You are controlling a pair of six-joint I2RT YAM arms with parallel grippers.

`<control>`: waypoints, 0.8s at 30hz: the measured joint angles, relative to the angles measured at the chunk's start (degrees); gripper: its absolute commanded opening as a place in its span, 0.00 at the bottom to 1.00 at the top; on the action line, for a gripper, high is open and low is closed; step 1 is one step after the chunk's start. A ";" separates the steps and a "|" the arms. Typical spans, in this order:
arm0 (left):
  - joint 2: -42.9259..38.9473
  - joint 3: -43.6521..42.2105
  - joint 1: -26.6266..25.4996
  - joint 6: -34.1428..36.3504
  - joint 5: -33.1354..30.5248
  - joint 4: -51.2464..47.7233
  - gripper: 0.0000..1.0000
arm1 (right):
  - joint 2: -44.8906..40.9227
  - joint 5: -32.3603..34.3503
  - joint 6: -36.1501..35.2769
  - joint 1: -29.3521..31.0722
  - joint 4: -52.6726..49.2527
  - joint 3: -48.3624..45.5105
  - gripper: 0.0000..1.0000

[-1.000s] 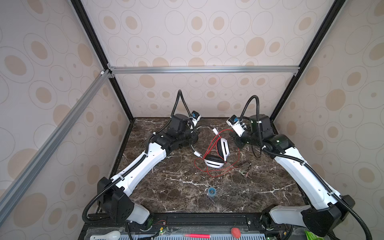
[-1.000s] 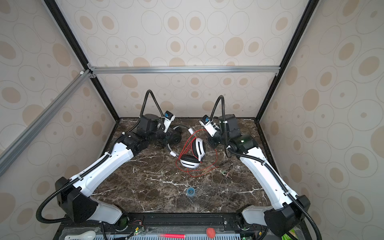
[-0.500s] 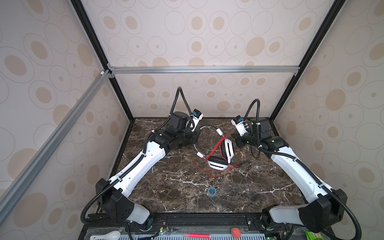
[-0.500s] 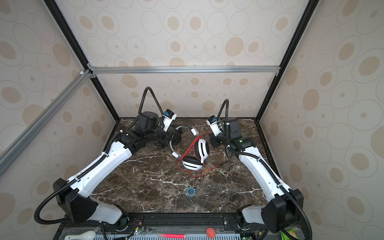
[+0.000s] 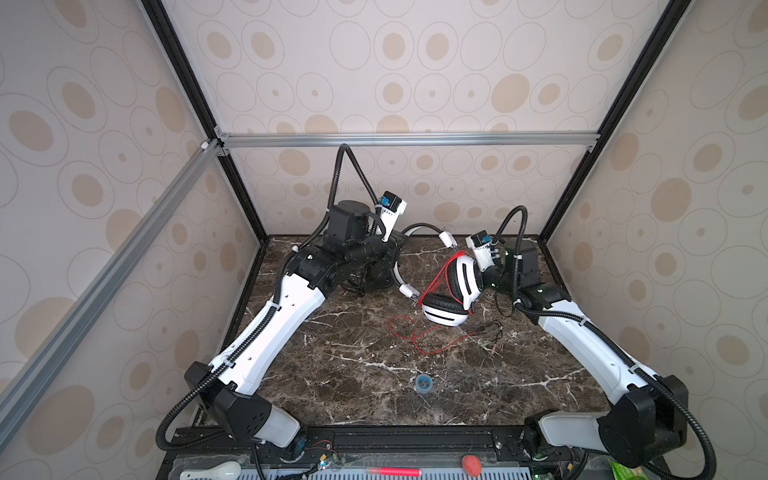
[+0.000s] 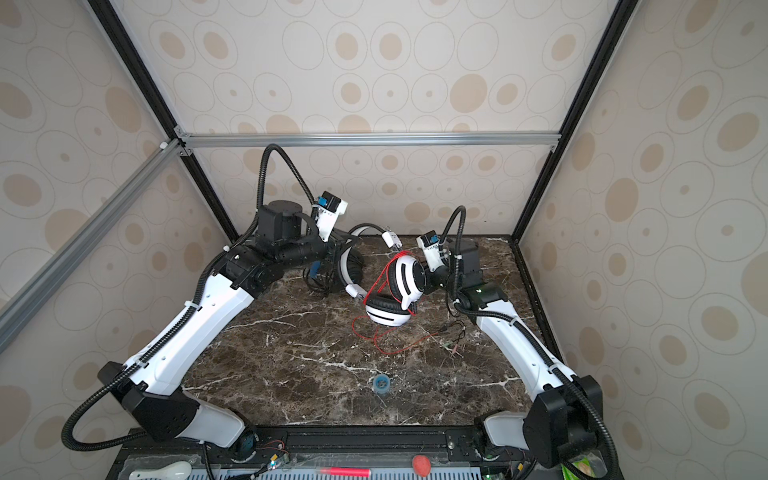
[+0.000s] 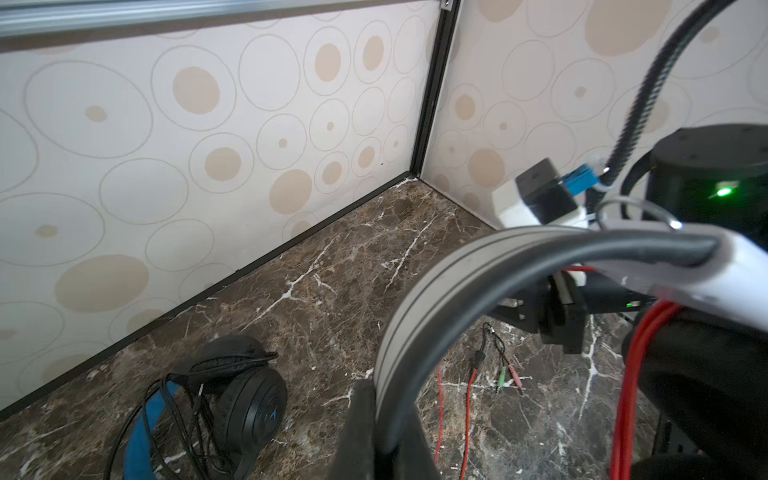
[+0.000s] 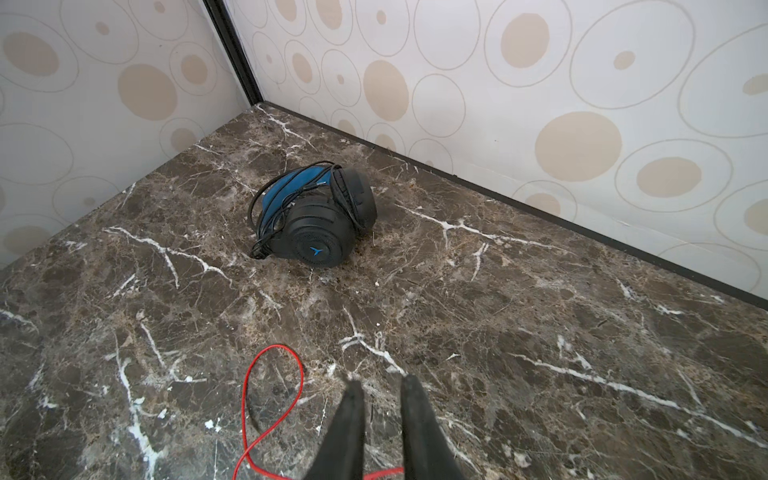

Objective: Wrap the headphones

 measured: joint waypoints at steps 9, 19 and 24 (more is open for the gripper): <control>2.56 7.87 0.00 -3.26 2.32 0.85 0.00 | -1.27 -1.84 5.14 -1.09 6.14 -4.68 0.25; 3.87 10.38 0.00 -11.15 2.82 7.21 0.00 | -0.79 -4.04 11.21 -1.68 13.20 -7.87 0.25; 3.76 10.25 0.00 -14.01 2.71 11.26 0.00 | 1.46 -6.34 13.73 -1.68 16.65 -8.04 0.25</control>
